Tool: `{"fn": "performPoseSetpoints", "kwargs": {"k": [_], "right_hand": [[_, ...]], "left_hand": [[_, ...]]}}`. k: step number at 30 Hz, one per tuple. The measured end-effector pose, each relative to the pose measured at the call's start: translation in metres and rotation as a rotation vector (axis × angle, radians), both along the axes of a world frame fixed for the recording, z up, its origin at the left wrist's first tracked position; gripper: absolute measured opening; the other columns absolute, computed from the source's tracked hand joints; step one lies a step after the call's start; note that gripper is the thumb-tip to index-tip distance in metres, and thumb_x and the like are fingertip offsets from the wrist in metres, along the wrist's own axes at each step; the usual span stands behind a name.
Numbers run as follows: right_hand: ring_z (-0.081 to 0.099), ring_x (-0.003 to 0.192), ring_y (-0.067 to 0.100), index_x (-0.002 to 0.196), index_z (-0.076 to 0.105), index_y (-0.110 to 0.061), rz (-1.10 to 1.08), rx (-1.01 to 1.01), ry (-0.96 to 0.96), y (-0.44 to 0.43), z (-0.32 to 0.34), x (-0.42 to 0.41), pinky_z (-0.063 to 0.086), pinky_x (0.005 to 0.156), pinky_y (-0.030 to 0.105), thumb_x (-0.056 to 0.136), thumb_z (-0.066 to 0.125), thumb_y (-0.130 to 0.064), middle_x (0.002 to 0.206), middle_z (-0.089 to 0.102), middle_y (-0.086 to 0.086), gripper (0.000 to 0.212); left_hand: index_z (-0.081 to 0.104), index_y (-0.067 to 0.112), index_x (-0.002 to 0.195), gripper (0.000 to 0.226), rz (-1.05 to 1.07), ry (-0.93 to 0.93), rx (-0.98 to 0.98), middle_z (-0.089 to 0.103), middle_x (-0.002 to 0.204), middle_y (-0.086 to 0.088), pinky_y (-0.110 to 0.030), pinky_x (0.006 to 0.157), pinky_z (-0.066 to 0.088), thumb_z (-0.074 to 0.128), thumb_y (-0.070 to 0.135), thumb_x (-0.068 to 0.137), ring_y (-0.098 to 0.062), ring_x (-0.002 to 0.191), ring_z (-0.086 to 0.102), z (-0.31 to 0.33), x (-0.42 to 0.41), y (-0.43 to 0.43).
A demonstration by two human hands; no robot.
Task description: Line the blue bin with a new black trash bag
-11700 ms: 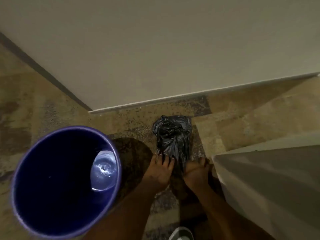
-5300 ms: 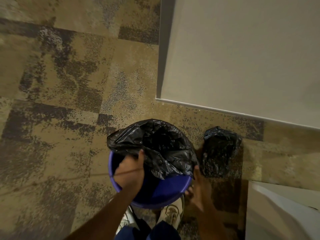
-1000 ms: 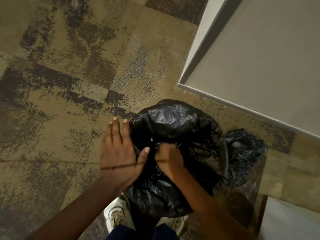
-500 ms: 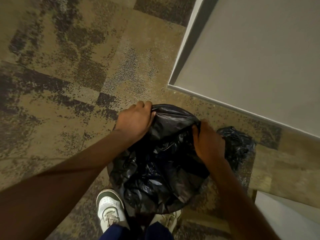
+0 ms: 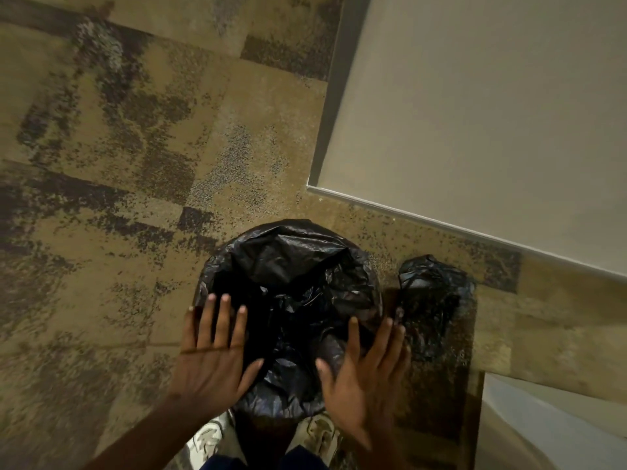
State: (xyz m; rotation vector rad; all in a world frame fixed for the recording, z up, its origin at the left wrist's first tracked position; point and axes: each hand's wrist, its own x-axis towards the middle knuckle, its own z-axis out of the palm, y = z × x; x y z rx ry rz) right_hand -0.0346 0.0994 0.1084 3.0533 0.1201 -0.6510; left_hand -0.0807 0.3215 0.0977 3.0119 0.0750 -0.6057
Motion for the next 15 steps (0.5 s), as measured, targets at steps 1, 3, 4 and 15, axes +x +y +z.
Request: {"fn": "performPoseSetpoints", "kwargs": {"k": [1, 3, 4, 15], "right_hand": [[0.021, 0.134, 0.055, 0.139, 0.036, -0.019, 0.017, -0.020, 0.038, -0.001, -0.002, -0.007, 0.026, 0.103, 0.067, 0.074, 0.037, -0.071, 0.146, 0.026, 0.035, 0.083], [0.027, 0.132, 0.056, 0.138, 0.040, -0.021, 0.041, -0.033, 0.085, -0.003, -0.004, -0.014, 0.034, 0.100, 0.067, 0.074, 0.036, -0.070, 0.145, 0.029, 0.034, 0.081], [0.029, 0.131, 0.055, 0.138, 0.041, -0.021, 0.040, -0.030, 0.096, -0.002, -0.004, -0.015, 0.037, 0.099, 0.066, 0.074, 0.035, -0.069, 0.145, 0.030, 0.033, 0.080], [0.017, 0.136, 0.056, 0.143, 0.032, -0.024, 0.096, 0.067, -0.007, 0.003, 0.099, 0.013, 0.025, 0.099, 0.073, 0.080, 0.027, -0.073, 0.150, 0.020, 0.033, 0.080]], "left_hand": [[0.037, -0.004, 0.140, 0.085, 0.014, 0.068, -0.001, 0.037, 0.146, -0.035, -0.066, 0.113, 0.017, 0.020, 0.063, 0.089, -0.050, 0.139, 0.027, -0.002, -0.007, 0.000], [0.041, -0.004, 0.139, 0.089, 0.042, 0.159, 0.010, 0.039, 0.145, -0.034, -0.068, 0.111, 0.019, 0.019, 0.064, 0.088, -0.049, 0.139, 0.030, -0.005, -0.013, 0.000], [0.043, -0.004, 0.139, 0.089, 0.044, 0.187, 0.023, 0.040, 0.145, -0.033, -0.068, 0.109, 0.019, 0.021, 0.065, 0.087, -0.049, 0.139, 0.031, -0.006, -0.014, 0.000], [0.047, 0.000, 0.138, 0.091, 0.087, -0.019, 0.034, 0.041, 0.146, -0.030, -0.073, 0.106, 0.018, 0.038, 0.069, 0.079, -0.050, 0.136, 0.035, 0.115, 0.026, -0.015]]}}
